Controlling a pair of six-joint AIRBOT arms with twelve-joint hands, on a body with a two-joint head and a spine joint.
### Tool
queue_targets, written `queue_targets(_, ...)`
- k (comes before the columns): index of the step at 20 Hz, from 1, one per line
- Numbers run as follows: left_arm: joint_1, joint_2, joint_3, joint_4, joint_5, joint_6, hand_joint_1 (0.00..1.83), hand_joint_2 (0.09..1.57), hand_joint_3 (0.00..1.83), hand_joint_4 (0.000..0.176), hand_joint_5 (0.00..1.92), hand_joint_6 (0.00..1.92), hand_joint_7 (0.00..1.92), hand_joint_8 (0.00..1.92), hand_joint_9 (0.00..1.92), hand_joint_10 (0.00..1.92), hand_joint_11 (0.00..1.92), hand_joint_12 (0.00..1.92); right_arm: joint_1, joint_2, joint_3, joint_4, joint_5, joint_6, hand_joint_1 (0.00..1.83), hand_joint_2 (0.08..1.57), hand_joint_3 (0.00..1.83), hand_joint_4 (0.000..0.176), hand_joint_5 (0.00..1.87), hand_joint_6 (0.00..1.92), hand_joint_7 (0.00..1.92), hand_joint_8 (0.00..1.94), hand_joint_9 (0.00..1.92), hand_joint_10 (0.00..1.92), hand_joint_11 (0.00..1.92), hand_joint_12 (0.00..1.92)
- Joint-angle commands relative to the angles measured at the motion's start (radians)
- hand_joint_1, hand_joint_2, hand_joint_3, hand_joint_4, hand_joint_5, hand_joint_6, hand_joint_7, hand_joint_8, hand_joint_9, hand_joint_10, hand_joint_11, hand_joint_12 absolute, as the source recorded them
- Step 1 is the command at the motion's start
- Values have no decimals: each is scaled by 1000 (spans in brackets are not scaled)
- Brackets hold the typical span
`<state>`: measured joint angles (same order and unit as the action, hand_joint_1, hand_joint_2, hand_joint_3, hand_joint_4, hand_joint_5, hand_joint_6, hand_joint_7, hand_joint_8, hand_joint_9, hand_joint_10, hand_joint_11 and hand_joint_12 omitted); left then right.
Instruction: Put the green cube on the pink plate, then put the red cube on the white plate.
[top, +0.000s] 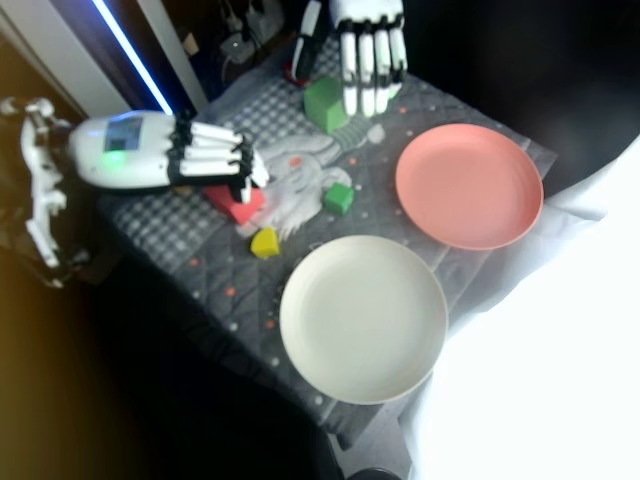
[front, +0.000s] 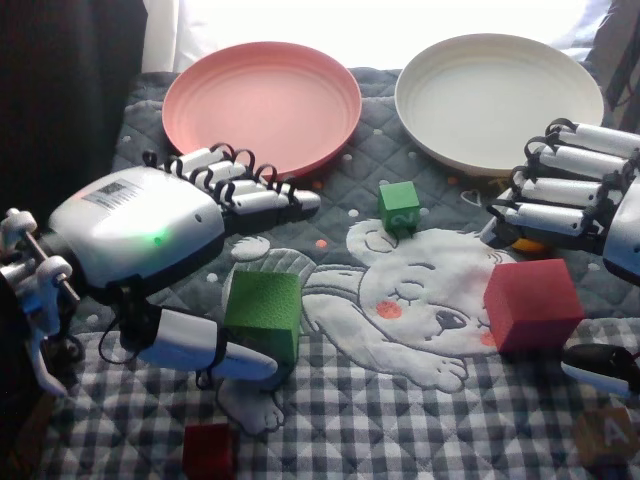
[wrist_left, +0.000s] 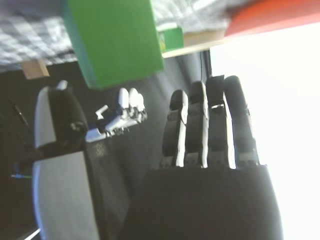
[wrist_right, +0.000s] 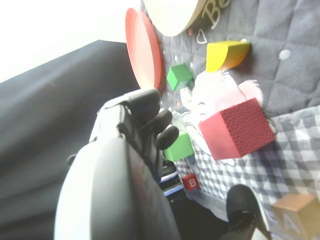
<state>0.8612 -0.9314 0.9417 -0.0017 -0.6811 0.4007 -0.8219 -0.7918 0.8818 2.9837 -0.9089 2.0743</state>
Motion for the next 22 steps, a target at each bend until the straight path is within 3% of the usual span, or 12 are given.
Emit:
queue_targets(1,-6,-11,8,-1,-86,-3,707,877,1,0,326,8,384,10,158,688,0,1502,7,0,1,25,-116,4,743,626,592,0,332,592,357,503,98,923,0,1563)
queue_targets(6,-6,-43,38,-1,-37,-3,708,887,0,0,375,3,412,1,254,397,0,1263,7,-2,1,25,-116,4,676,646,561,0,322,574,336,464,100,900,0,1557)
queue_targets(9,-7,-61,56,-2,-13,-3,741,908,8,0,389,5,422,4,263,361,0,1264,7,-2,1,25,-116,4,697,631,574,0,344,585,348,464,99,914,0,1569)
queue_targets(11,-9,-75,70,-4,0,-3,826,994,27,0,474,28,520,34,339,394,0,1420,7,-2,1,25,-116,4,714,643,564,0,365,602,381,477,141,931,0,1604)
queue_targets(12,-9,-77,71,-4,0,-3,1030,1117,22,0,678,73,728,100,553,682,290,1531,7,-2,0,25,-116,4,731,678,527,0,347,631,372,506,141,960,0,1615)
queue_targets(13,-9,-78,72,-6,-5,-3,1158,1179,12,0,737,995,854,1019,733,944,571,1504,7,-3,0,25,-116,4,726,689,506,0,345,649,373,526,152,958,0,1603)
queue_targets(14,-9,-78,74,-12,-12,-3,1306,1216,2,0,686,1203,794,1273,746,1419,581,1600,7,-4,0,25,-116,4,707,688,498,0,342,652,366,528,157,956,0,1607)
queue_targets(15,-9,-79,79,-23,-23,-3,1334,1228,2,0,677,1258,782,1331,721,1542,576,1638,7,-5,0,25,-116,4,710,690,490,0,345,656,365,534,156,959,0,1629)
queue_targets(16,-9,-81,83,-35,-33,-3,1339,1222,0,0,668,1250,772,1344,809,1505,665,1621,7,-6,0,25,-116,4,763,686,488,0,338,684,342,591,128,1006,0,1642)
queue_targets(19,-9,-86,93,-71,-80,-3,1322,1242,1,0,664,1275,744,1402,735,1591,594,1716,7,-7,0,25,-116,4,776,715,462,0,322,700,309,660,114,1036,0,1653)
queue_targets(21,-19,-83,98,-89,-124,-3,1147,1269,0,0,665,1366,747,1474,657,1378,543,1750,6,-7,0,25,-116,4,744,713,460,0,323,704,303,664,108,1037,0,1651)
queue_targets(22,-38,-78,105,-96,-154,-3,1287,1244,0,0,661,1323,775,1363,713,1532,514,1729,6,-6,0,25,-116,4,744,707,461,0,318,703,292,659,101,1033,0,1668)
